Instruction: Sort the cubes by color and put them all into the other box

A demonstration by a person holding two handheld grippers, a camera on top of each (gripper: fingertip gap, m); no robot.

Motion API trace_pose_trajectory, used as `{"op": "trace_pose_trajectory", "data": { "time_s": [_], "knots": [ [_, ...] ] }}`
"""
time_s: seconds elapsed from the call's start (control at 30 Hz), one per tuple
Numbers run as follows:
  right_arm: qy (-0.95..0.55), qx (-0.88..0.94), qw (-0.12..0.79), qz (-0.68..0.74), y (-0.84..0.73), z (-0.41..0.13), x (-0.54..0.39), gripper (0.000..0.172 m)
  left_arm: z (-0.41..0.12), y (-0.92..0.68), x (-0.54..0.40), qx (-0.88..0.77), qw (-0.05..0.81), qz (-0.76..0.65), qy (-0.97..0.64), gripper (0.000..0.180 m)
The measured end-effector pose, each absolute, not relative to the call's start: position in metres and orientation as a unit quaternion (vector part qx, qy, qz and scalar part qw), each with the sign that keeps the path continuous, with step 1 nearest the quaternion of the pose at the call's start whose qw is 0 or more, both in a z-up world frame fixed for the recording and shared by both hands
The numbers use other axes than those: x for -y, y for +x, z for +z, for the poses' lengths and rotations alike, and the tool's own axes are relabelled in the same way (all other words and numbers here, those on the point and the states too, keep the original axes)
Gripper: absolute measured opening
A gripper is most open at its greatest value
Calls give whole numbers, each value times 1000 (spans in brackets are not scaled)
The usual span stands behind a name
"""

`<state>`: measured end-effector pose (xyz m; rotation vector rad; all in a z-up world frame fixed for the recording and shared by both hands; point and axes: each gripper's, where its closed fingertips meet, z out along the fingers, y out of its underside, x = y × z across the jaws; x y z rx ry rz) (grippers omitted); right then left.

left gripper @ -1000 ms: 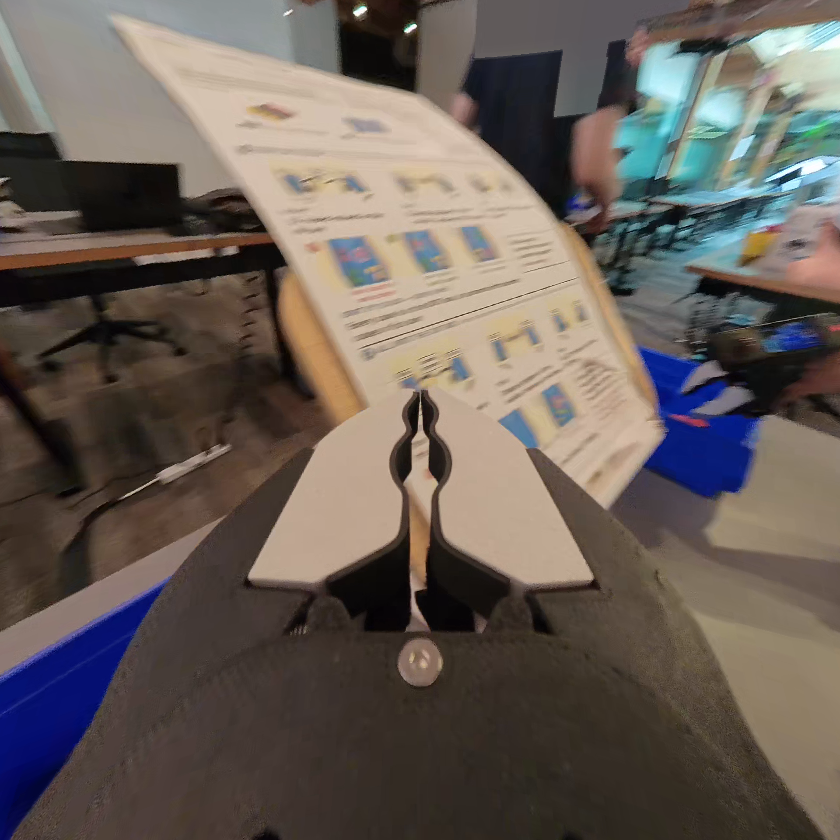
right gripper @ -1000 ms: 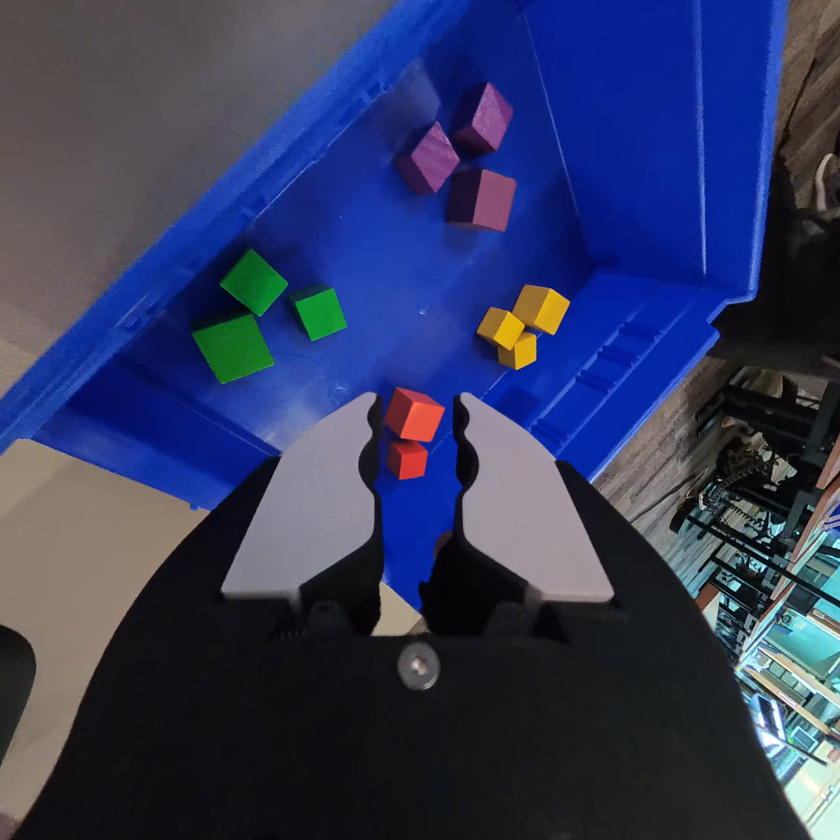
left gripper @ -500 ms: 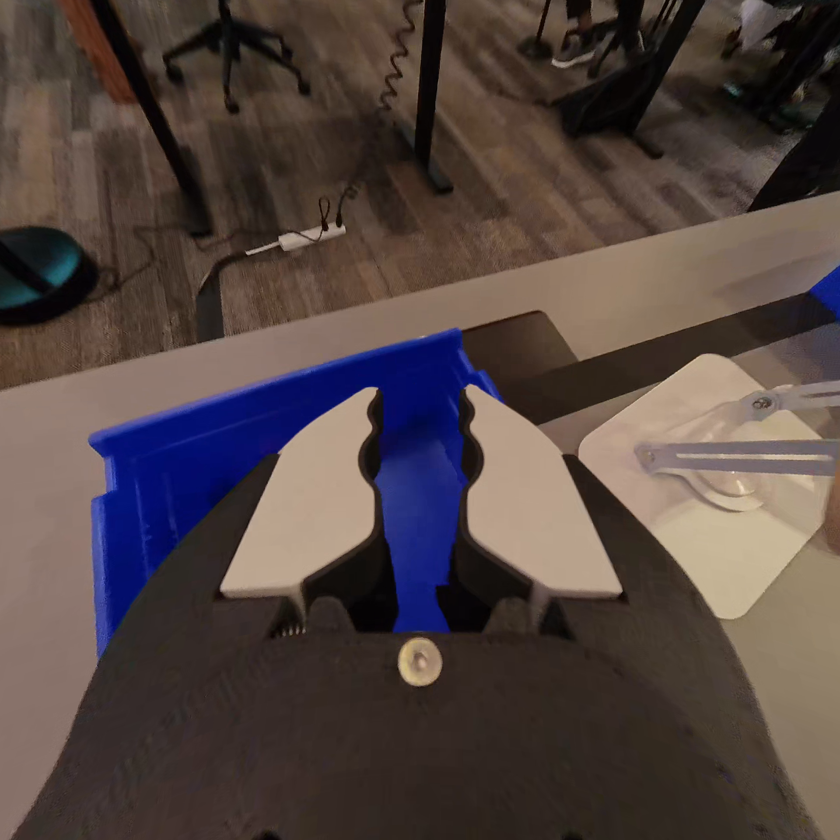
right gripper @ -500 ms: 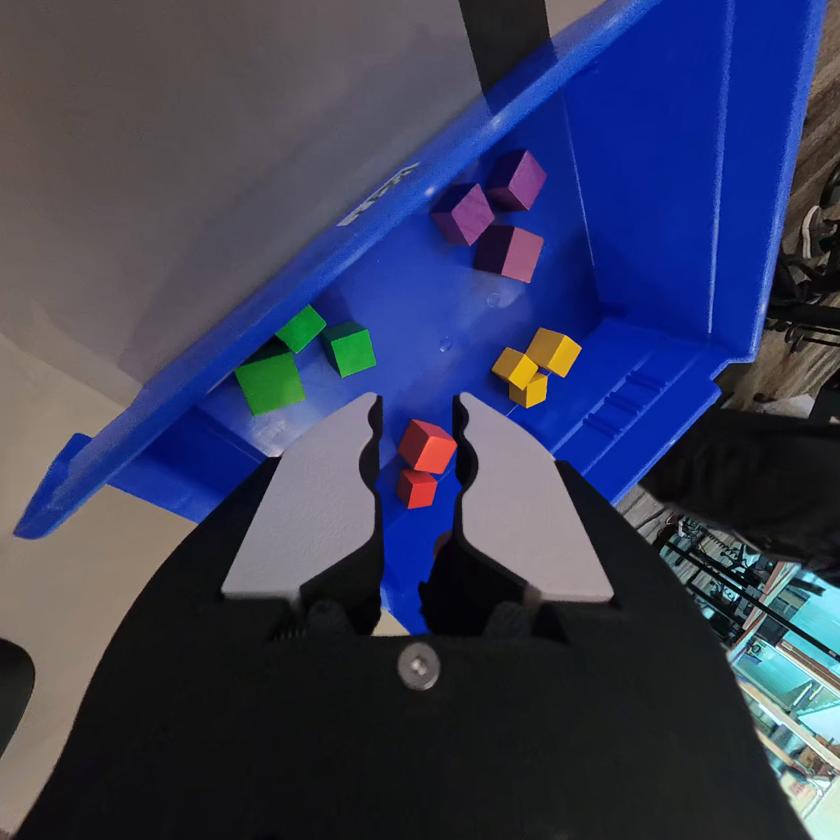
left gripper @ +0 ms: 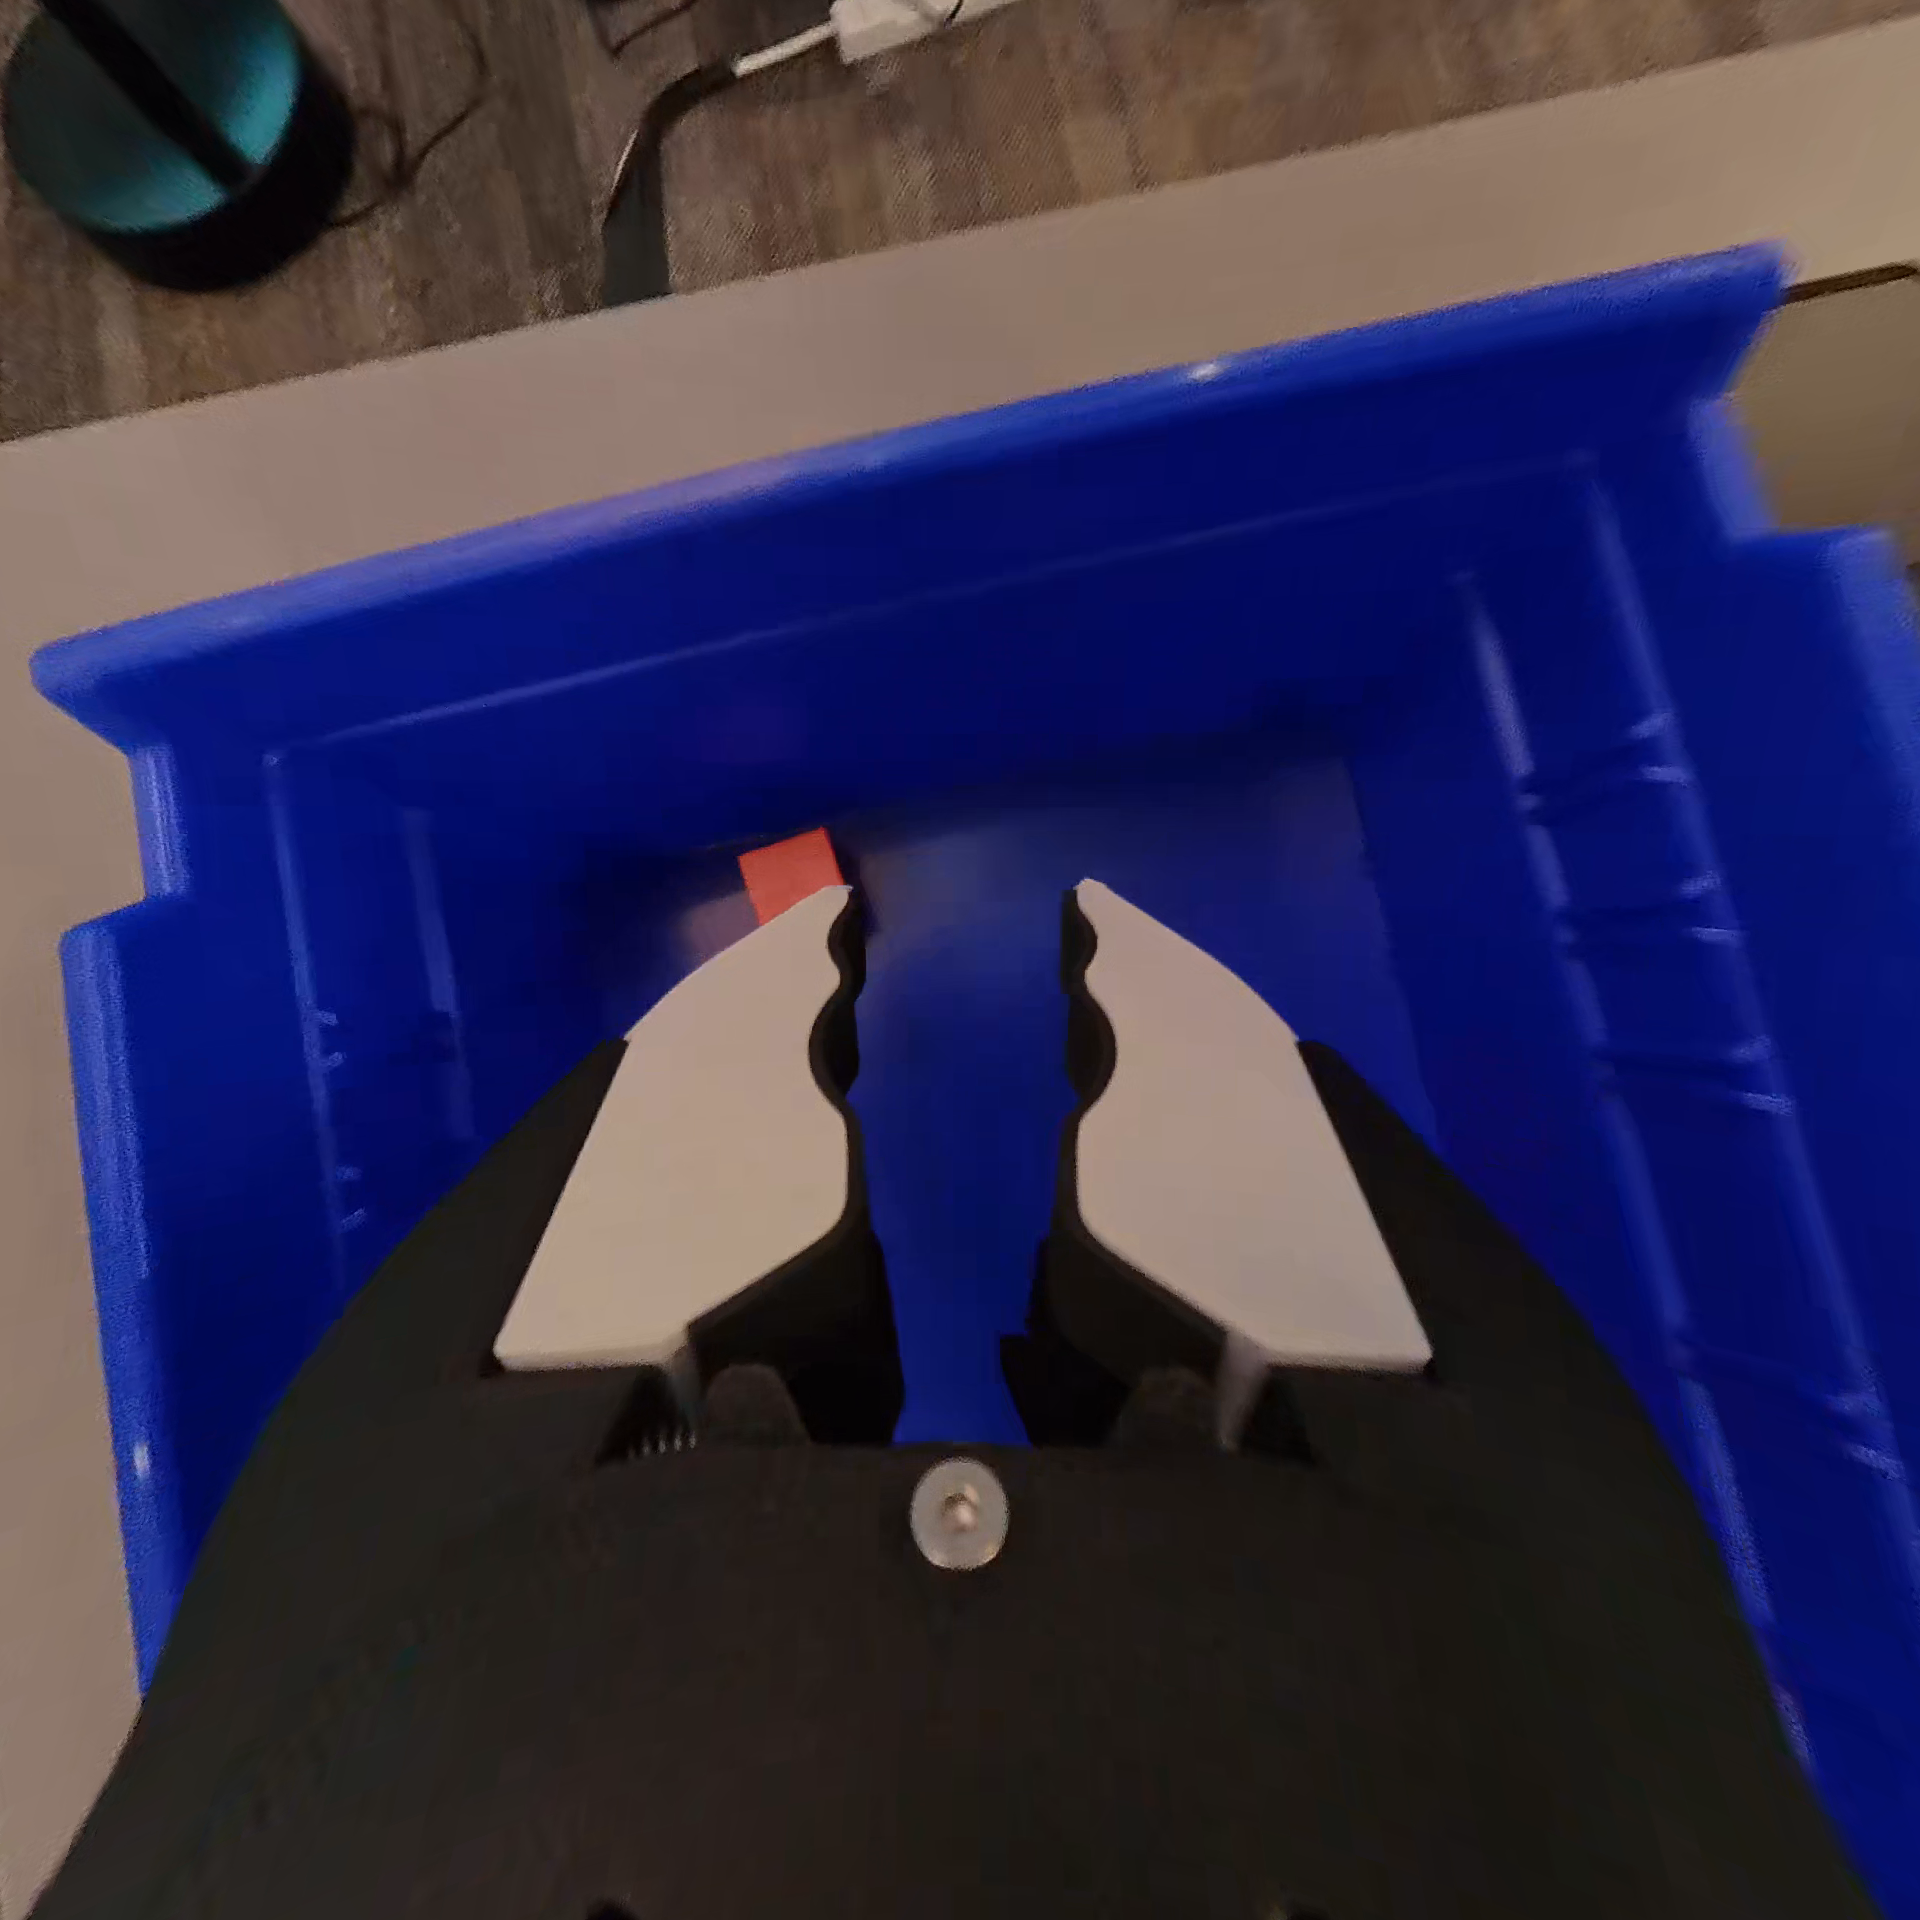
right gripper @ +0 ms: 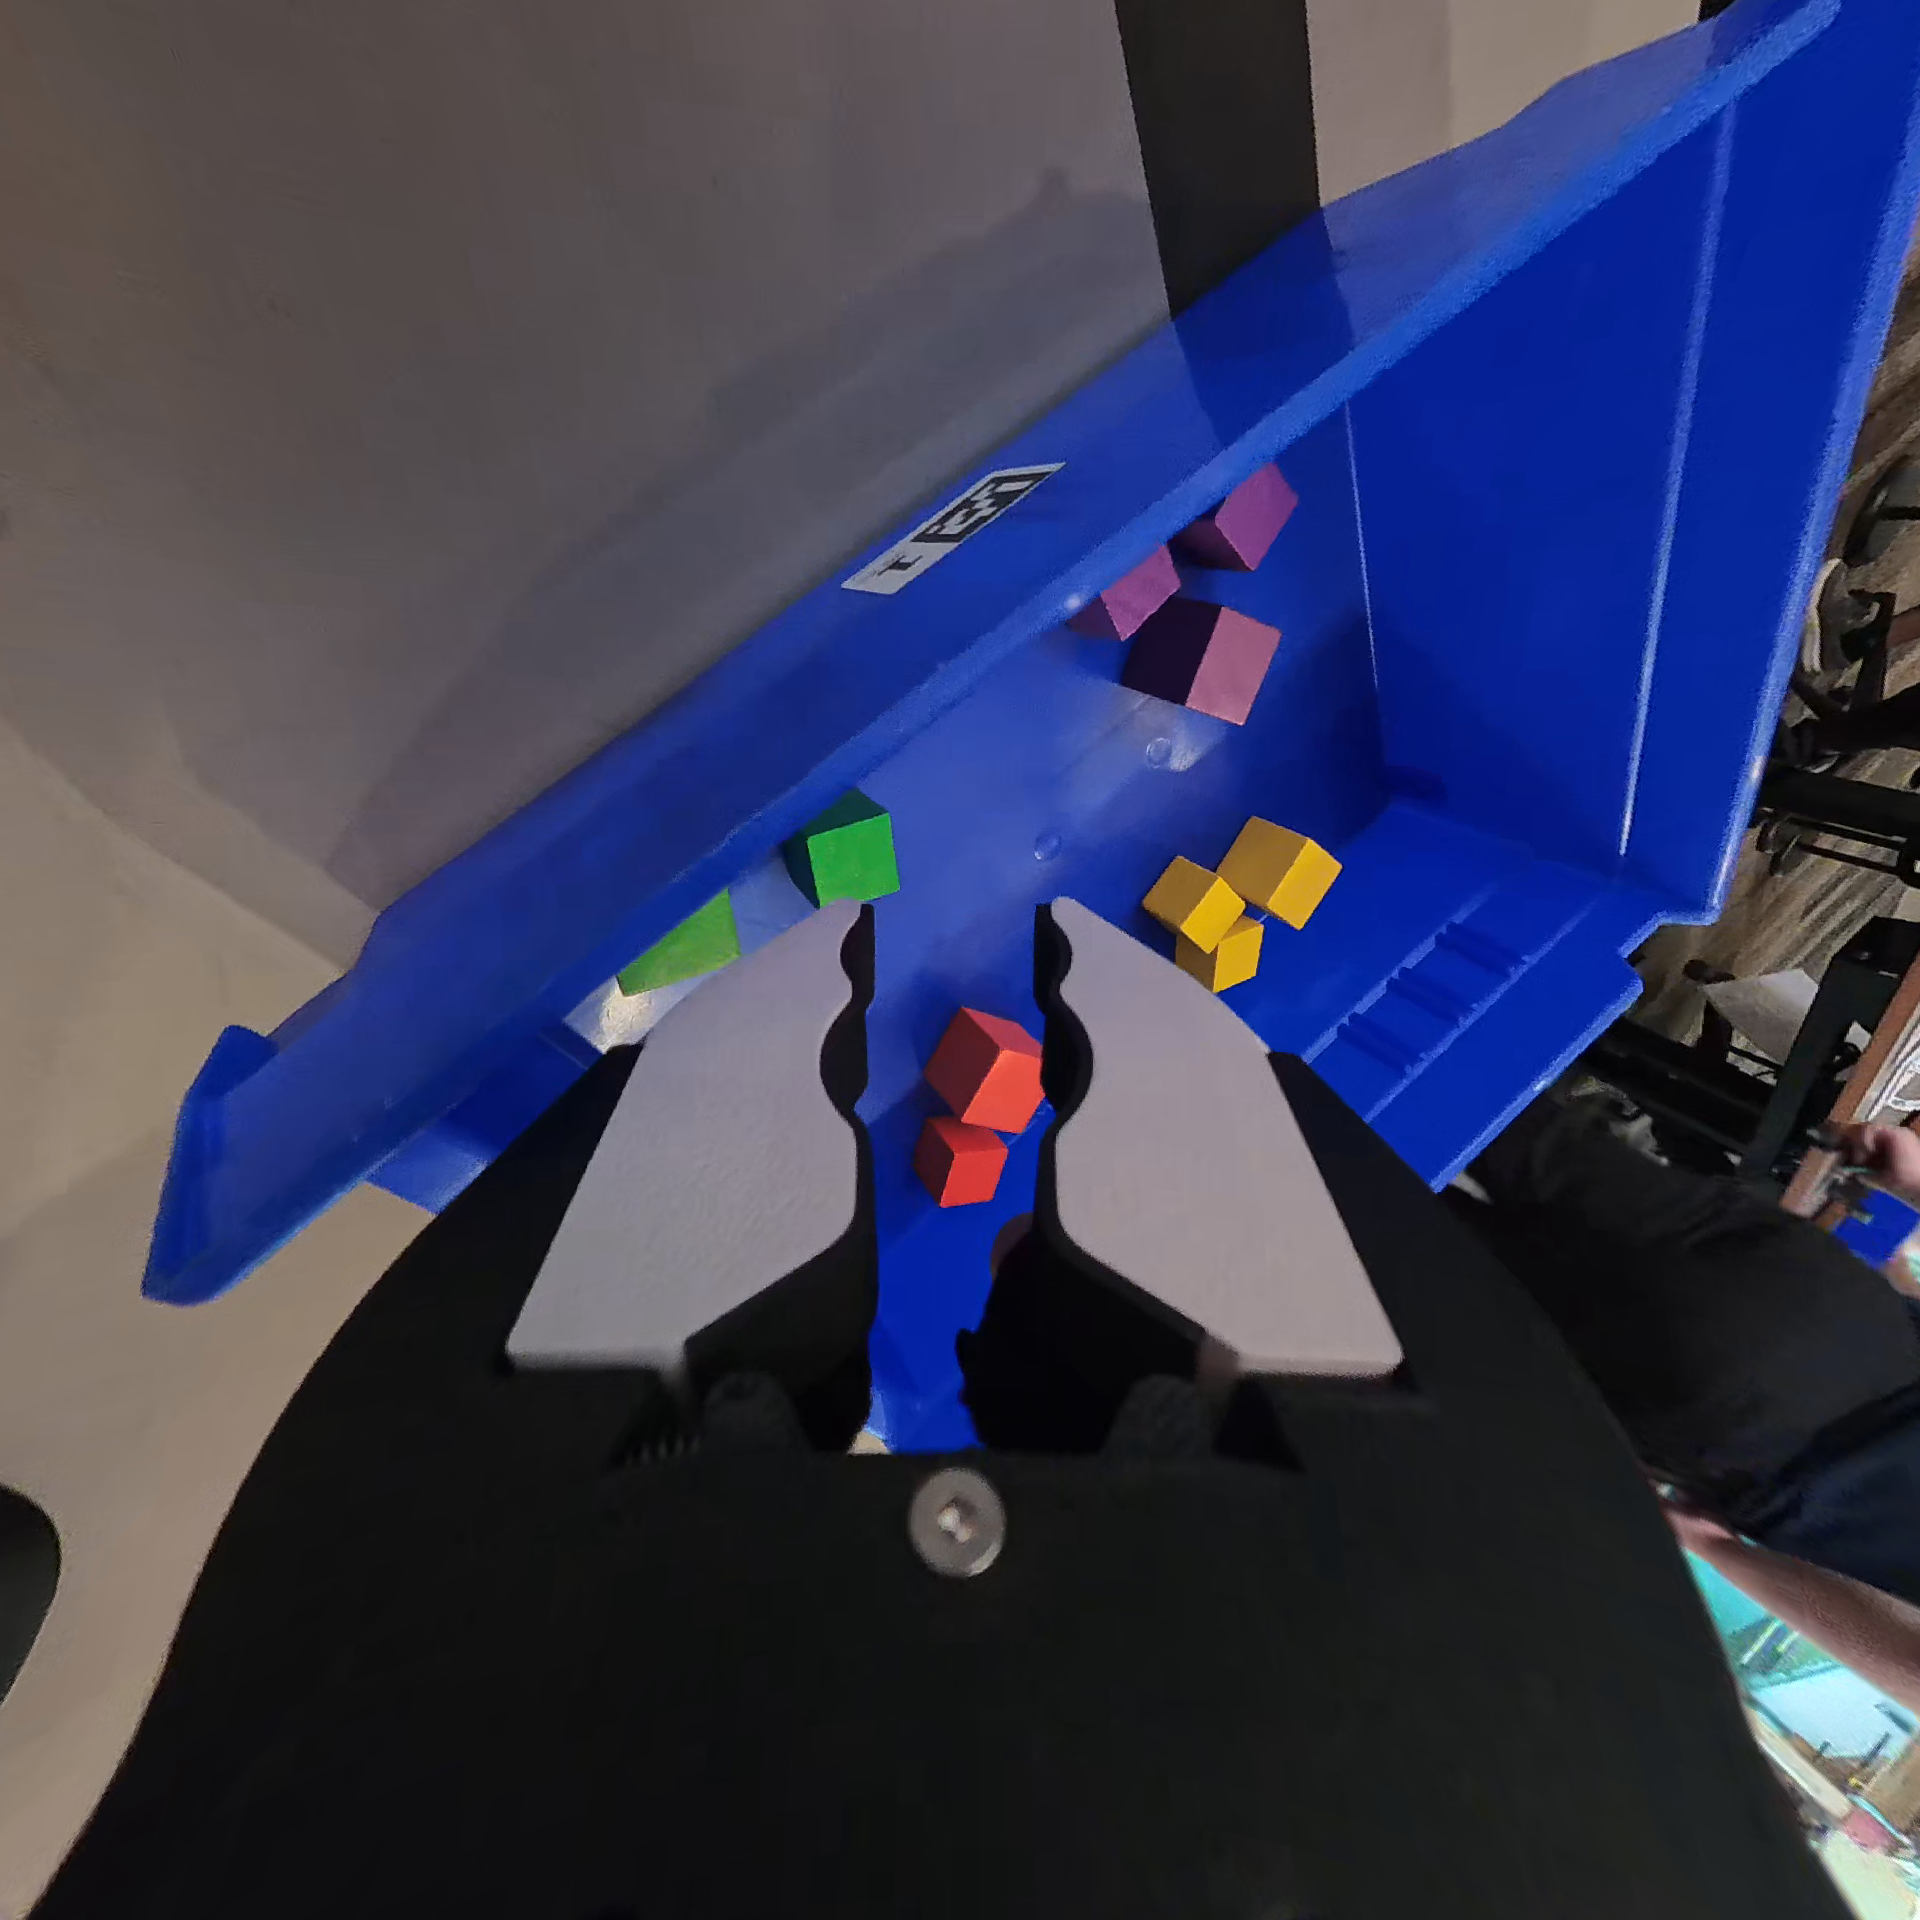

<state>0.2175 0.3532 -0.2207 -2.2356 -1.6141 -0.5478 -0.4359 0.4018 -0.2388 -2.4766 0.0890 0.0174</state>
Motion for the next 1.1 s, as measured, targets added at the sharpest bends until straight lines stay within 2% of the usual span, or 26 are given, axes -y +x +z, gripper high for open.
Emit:
{"op": "trace_pose_trajectory", "data": {
  "time_s": [0.33, 0.43, 0.73, 0.93, 1.07, 1.1],
  "knots": [
    [-774, 581, 163, -191, 210, -224, -351, 29, -266, -457, -410, 4, 310, 49, -949, 21],
    [-771, 584, 162, -196, 210, -225, -352, 29, -266, -464, -412, -1, 319, 82, -944, 1],
    [-768, 587, 162, -197, 210, -225, -352, 29, -264, -466, -409, -9, 309, 97, -946, 2],
    [-766, 589, 160, -201, 210, -227, -352, 28, -262, -471, -410, 1, 314, 100, -944, 39],
    [-763, 593, 158, -203, 210, -228, -352, 28, -278, -469, -408, -1, 285, 93, -954, 37],
    [-762, 594, 157, -205, 210, -228, -352, 28, -283, -470, -408, 0, 278, 97, -956, 26]
  ]
}}
